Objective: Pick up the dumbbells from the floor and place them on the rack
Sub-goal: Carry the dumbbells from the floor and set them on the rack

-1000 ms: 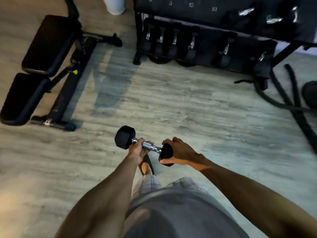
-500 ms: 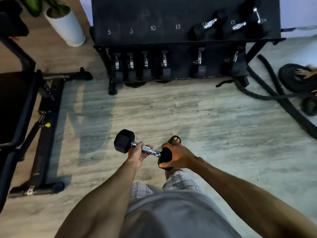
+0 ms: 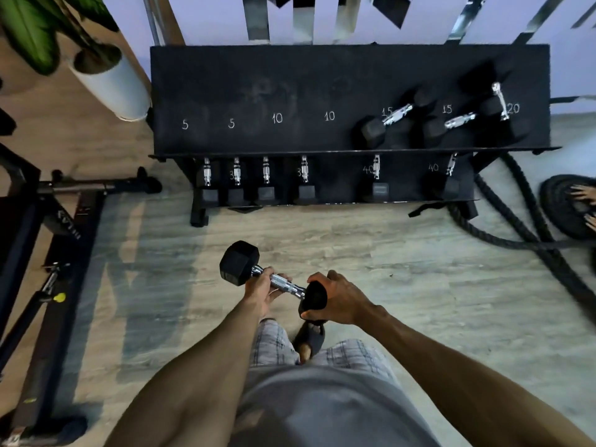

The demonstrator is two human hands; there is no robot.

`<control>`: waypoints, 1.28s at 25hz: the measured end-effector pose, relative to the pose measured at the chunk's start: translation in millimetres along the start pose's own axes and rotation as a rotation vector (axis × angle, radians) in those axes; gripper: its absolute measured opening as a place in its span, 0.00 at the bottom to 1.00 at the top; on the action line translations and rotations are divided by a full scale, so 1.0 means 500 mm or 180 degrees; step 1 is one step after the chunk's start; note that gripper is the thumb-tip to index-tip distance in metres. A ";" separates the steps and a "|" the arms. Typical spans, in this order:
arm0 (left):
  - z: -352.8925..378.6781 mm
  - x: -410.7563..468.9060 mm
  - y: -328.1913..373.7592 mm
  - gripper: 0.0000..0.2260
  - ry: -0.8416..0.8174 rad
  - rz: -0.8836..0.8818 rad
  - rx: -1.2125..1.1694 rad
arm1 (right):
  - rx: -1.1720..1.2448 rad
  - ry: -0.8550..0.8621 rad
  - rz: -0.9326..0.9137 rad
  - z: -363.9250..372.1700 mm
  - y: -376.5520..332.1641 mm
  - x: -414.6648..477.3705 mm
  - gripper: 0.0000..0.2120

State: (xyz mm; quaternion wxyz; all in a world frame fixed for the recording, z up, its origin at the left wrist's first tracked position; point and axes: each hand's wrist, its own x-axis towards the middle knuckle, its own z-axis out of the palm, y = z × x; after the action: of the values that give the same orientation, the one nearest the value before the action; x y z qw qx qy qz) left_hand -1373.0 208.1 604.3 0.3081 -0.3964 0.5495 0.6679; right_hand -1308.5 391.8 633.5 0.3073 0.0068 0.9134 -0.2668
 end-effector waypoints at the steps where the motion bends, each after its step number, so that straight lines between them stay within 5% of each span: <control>1: 0.024 0.021 0.031 0.10 0.0004 0.0011 -0.0029 | 0.0021 0.0010 0.0010 -0.029 0.009 0.031 0.38; 20: 0.261 0.492 0.644 0.09 -0.0150 -0.0320 -0.0215 | 0.0072 -0.0016 0.0386 -0.467 -0.025 0.691 0.39; 32: 0.379 0.653 0.808 0.07 -0.0002 -0.0494 -0.0315 | -0.0251 -0.0109 0.0364 -0.596 0.022 0.915 0.42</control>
State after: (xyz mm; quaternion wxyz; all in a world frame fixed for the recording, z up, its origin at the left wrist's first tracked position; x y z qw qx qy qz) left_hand -1913.3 302.0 533.9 0.3391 -0.4523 0.4833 0.6684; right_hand -1843.6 478.4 569.1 0.3375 0.0422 0.9160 -0.2126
